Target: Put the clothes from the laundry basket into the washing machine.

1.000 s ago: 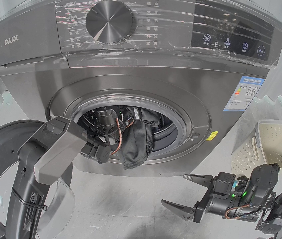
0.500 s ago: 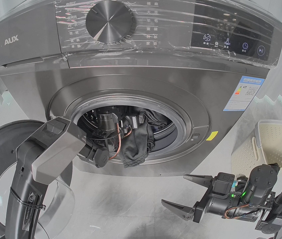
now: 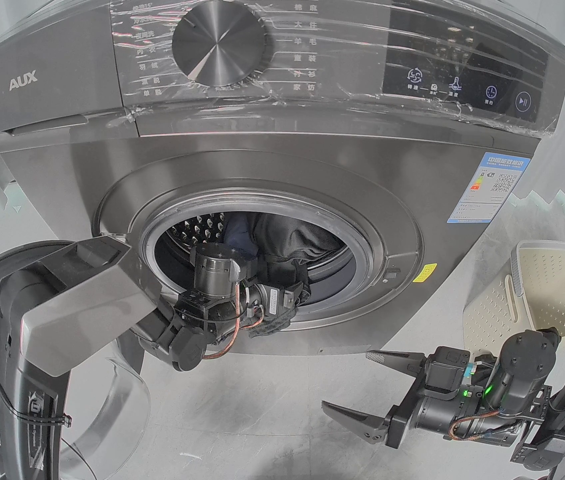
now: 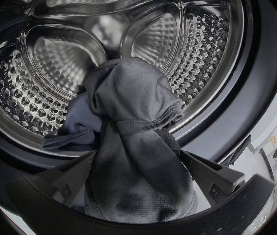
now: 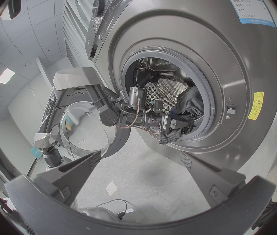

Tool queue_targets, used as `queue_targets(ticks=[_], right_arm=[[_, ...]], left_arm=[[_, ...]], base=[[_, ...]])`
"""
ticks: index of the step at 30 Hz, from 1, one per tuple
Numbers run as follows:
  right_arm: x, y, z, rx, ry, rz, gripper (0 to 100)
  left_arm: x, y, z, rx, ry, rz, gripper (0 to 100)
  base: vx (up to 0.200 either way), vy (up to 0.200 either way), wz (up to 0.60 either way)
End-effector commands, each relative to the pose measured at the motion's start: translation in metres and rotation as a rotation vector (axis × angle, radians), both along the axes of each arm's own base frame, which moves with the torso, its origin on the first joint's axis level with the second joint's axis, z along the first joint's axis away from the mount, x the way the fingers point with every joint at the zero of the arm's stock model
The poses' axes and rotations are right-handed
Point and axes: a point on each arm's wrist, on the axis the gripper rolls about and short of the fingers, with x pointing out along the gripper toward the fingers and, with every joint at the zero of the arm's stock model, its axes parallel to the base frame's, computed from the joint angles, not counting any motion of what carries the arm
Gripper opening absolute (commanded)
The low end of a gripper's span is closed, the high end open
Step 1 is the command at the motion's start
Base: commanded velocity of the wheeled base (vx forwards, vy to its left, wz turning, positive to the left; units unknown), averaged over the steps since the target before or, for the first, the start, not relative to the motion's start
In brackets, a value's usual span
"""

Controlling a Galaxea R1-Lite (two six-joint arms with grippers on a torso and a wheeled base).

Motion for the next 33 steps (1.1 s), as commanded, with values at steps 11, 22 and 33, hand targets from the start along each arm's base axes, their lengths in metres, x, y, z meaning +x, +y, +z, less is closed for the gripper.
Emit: queue_targets(ticks=[11,22,33], right_arm=[[-0.001,0.004,0.003,0.013,-0.011,0.014,100],[0.0,0.004,0.001,0.009,-0.006,0.013,100],[0.002,0.005,0.0,0.005,-0.004,0.009,100]], left_arm=[[0.02,-0.006,0.008,-0.04,-0.076,0.013,0],[0.086,0.0,0.036,-0.219,-0.351,0.197,0],[0.118,0.008,0.041,-0.271,-0.463,0.288,0]], base=[[0.0,0.0,0.0],[0.0,0.0,0.0],[0.0,0.0,0.0]])
